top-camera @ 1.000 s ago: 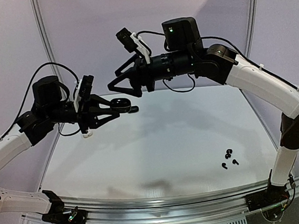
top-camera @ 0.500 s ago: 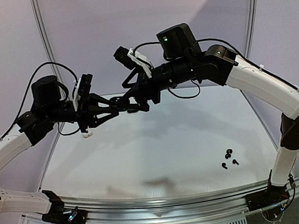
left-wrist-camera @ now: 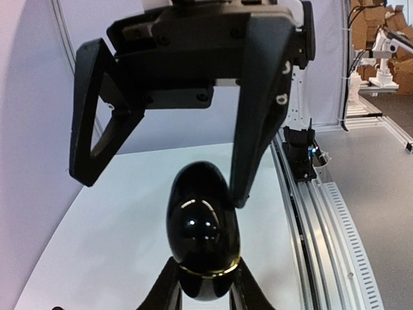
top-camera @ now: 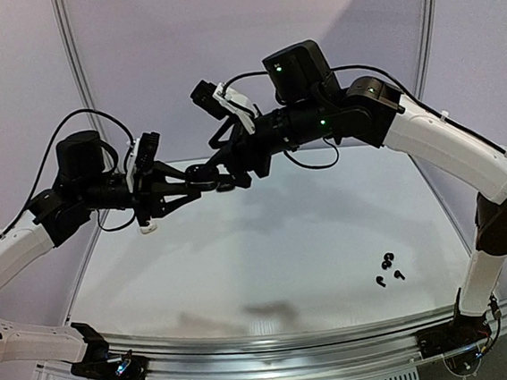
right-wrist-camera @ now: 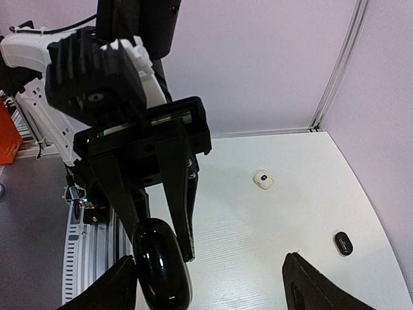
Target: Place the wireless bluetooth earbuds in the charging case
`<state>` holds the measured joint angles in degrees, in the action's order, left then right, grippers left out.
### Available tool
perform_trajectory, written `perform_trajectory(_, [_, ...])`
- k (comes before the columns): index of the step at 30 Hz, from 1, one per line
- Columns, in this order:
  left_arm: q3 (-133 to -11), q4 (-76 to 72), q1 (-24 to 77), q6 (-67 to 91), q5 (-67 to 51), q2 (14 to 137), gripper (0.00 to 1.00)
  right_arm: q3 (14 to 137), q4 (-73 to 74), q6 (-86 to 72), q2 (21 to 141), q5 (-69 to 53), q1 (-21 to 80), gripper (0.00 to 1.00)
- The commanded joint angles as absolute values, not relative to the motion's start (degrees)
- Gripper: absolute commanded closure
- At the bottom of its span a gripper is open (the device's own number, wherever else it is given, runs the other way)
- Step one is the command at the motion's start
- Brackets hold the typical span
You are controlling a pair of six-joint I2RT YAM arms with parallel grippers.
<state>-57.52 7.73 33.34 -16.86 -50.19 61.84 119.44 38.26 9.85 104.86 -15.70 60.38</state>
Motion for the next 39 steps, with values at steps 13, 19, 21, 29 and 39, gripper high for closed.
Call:
perform_trajectory(13, [-58.36, 10.30, 34.07, -22.82, -52.21, 60.29, 1.00, 120.89, 39.11, 7.43, 106.61, -12.21, 58.54, 0.24])
perform_trajectory(19, [-57.76, 7.84, 33.95, -18.07, -52.50, 60.37, 1.00, 121.63, 39.60, 7.31, 107.19, -12.75, 58.60, 0.24])
perform_trajectory(21, [-56.93, 6.01, 33.56, -12.42, -52.80, 60.62, 1.00, 122.04, 39.53, 7.15, 107.27, -13.51, 58.58, 0.24])
perform_trajectory(29, [-55.19, 3.47, 33.31, -7.36, -54.23, 60.82, 1.00, 122.10, 36.51, 5.95, 106.11, -17.10, 58.12, 0.23])
perform_trajectory(39, [-54.18, 2.97, 33.31, -5.54, -53.73, 60.60, 1.00, 122.09, 32.80, 3.06, 104.94, -19.81, 57.77, 0.20])
